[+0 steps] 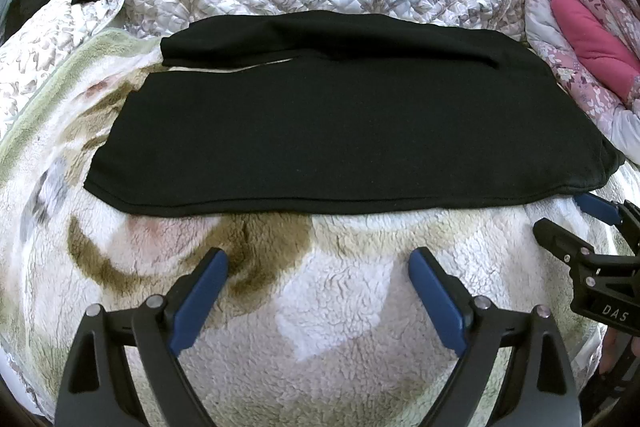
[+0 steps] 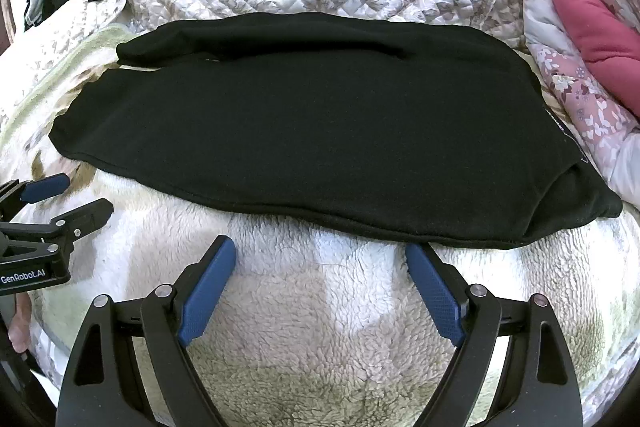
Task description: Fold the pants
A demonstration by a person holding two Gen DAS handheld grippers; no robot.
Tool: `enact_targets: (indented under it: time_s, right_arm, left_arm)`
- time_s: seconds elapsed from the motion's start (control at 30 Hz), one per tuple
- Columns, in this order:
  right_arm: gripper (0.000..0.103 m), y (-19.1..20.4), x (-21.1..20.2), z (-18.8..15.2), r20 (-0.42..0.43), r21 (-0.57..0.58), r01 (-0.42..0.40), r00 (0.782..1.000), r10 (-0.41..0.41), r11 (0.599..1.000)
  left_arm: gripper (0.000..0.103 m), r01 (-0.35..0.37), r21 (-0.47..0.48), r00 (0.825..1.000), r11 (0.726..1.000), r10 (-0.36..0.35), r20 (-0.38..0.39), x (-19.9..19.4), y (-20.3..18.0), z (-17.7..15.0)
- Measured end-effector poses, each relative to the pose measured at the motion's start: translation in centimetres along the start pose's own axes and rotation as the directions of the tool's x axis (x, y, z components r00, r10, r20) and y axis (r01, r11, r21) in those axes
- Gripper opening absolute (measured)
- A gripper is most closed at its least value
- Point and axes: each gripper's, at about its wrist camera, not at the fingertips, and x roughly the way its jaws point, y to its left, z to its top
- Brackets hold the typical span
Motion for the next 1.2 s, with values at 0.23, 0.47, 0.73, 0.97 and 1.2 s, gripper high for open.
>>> enact_targets:
  time_s: [0.23,0.47,0.73,0.97,1.2]
  right_arm:
    - [0.087,0.02,-0.02,0.05,-0.002,-0.001,0.001,1.000,-0.001,1.000]
    - [0.087,0.01,-0.04,0.08,-0.003,0.000,0.001,1.000,-0.001,1.000]
    - [0.087,0.02,-0.04,0.11,-0.005,0.000,0.002,1.000,-0.002,1.000]
    - [0.087,0.03,-0.07,0.13,-0.005,-0.001,0.002,1.000,-0.002,1.000]
    - [0.087,0.07,-0.09,0.17,-0.005,0.000,0.001,1.000,-0.001,1.000]
  left_arm:
    - [0.094,-0.001,0.001,1.000,1.000,0.001,0.006,0.01,-0.20,-0.15]
    - [0.094,0.000,0.001,1.000,1.000,0.000,0.012,0.03,-0.16,-0.16]
    - [0.095,-0.001,0.004,1.000,1.000,0.001,0.013,0.03,-0.16,-0.20]
    - [0.095,-0.001,0.004,1.000,1.000,0.001,0.013,0.04,-0.15,-0.16]
    - [0.095,-0.003,0.006,1.000,1.000,0.003,0.014,0.02,-0.18,-0.20]
